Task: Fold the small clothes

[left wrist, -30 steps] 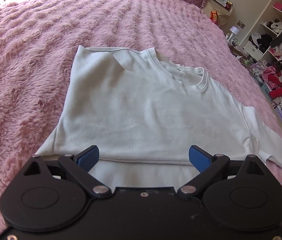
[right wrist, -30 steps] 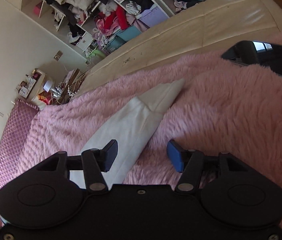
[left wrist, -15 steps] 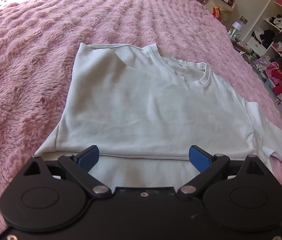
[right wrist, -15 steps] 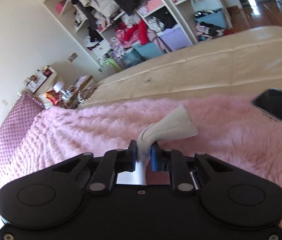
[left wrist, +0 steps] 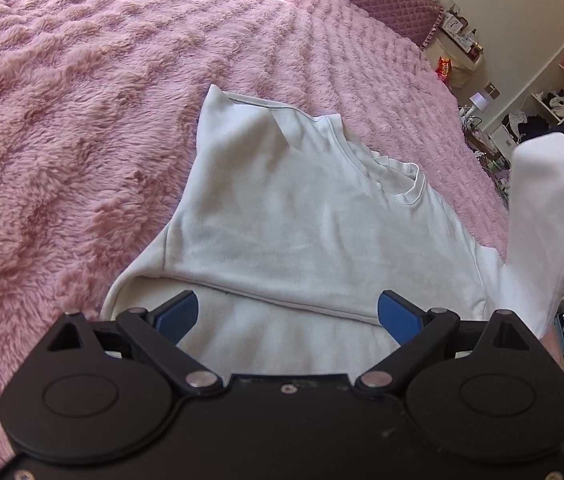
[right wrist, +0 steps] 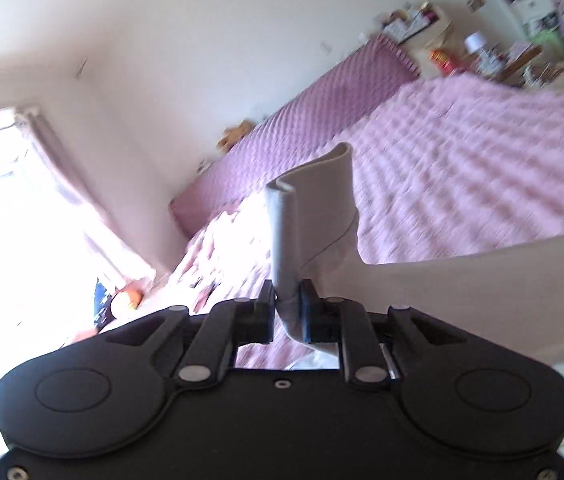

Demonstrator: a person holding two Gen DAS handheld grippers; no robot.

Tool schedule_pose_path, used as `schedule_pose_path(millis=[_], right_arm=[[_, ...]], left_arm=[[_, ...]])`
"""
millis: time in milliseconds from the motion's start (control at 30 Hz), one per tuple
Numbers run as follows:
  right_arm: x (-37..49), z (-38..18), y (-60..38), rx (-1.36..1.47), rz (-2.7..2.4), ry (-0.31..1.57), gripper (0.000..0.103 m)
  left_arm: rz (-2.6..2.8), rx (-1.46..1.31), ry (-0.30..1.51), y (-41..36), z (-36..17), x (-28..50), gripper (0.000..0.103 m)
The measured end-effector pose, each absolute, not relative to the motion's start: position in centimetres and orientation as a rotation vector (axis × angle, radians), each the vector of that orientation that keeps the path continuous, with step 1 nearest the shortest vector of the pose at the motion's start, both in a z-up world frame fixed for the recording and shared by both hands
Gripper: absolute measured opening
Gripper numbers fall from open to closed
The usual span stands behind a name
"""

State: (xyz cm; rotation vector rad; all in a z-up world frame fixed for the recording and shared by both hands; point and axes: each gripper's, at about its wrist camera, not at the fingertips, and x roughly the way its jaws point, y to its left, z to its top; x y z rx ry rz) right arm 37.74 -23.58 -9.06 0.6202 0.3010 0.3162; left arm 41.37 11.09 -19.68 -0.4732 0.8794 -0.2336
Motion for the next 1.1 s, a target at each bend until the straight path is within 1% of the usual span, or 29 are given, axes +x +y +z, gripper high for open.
schedule_pose_path(millis=[33,67,100,167,267,367,467,500,533,600,700,767,800,833,900,1000,1100], right_arm=[[38.6,-10.1,-21.5,0.615,0.351,0.353,0.031],[39.4,-11.6,-19.0,0.604,0.363,0.43,0.042],[39.5,-12.7,-17.9,0.592,0.354,0.476,0.049],[39.0,-14.0,-17.6,0.606,0.344,0.518,0.049],[36.9,-14.9,-20.2,0.656,0.252,0.512,0.049],[35.7,-15.7,-25.6,0.71,0.119,0.521,0.049],[34.8,-17.3,-31.0,0.79,0.013,0.535,0.05],[34.5,-17.9,-32.1,0.819,-0.014,0.54,0.05],[34.3,-18.3,-33.0,0.844,-0.024,0.545,0.05],[34.0,-19.2,-34.3,0.881,-0.052,0.549,0.05],[33.6,-20.4,-35.2,0.934,-0.049,0.547,0.05],[33.8,-21.0,-35.3,0.956,-0.049,0.549,0.05],[34.0,-21.5,-35.3,0.976,-0.047,0.551,0.05],[34.1,-21.8,-35.2,0.988,-0.044,0.554,0.05],[34.6,-22.4,-35.3,1.026,-0.048,0.557,0.05],[34.8,-23.2,-35.3,1.062,-0.105,0.571,0.05],[34.4,-23.4,-35.5,1.144,-0.134,0.571,0.05]], left_arm=[[-0.225,-0.484,0.882,11.5,-19.7,41.2,0.098],[-0.223,-0.493,0.885,11.9,-19.7,41.0,0.098],[-0.226,-0.5,0.884,12.3,-19.6,40.8,0.098],[-0.223,-0.501,0.867,12.8,-19.4,40.5,0.098],[-0.233,-0.538,0.841,13.3,-19.3,40.8,0.098],[-0.215,-0.594,0.836,12.9,-19.6,42.2,0.098],[-0.216,-0.716,0.818,12.4,-20.3,44.3,0.096],[-0.209,-0.758,0.823,12.2,-20.8,44.9,0.094],[-0.191,-0.796,0.835,11.9,-21.3,45.5,0.088],[-0.155,-0.856,0.867,11.7,-22.5,47.4,0.081],[-0.111,-0.896,0.858,11.1,-23.1,48.5,0.075],[-0.1,-0.902,0.833,10.9,-22.9,48.8,0.063],[-0.097,-0.902,0.83,10.8,-22.8,49.0,0.048],[-0.108,-0.905,0.829,10.8,-22.8,49.3,0.026],[-0.126,-0.899,0.839,10.4,-22.8,49.9,0.004],[-0.122,-0.847,0.819,9.8,-22.3,49.9,0.004],[-0.157,-0.8,0.733,9.7,-20.4,48.4,0.003]])
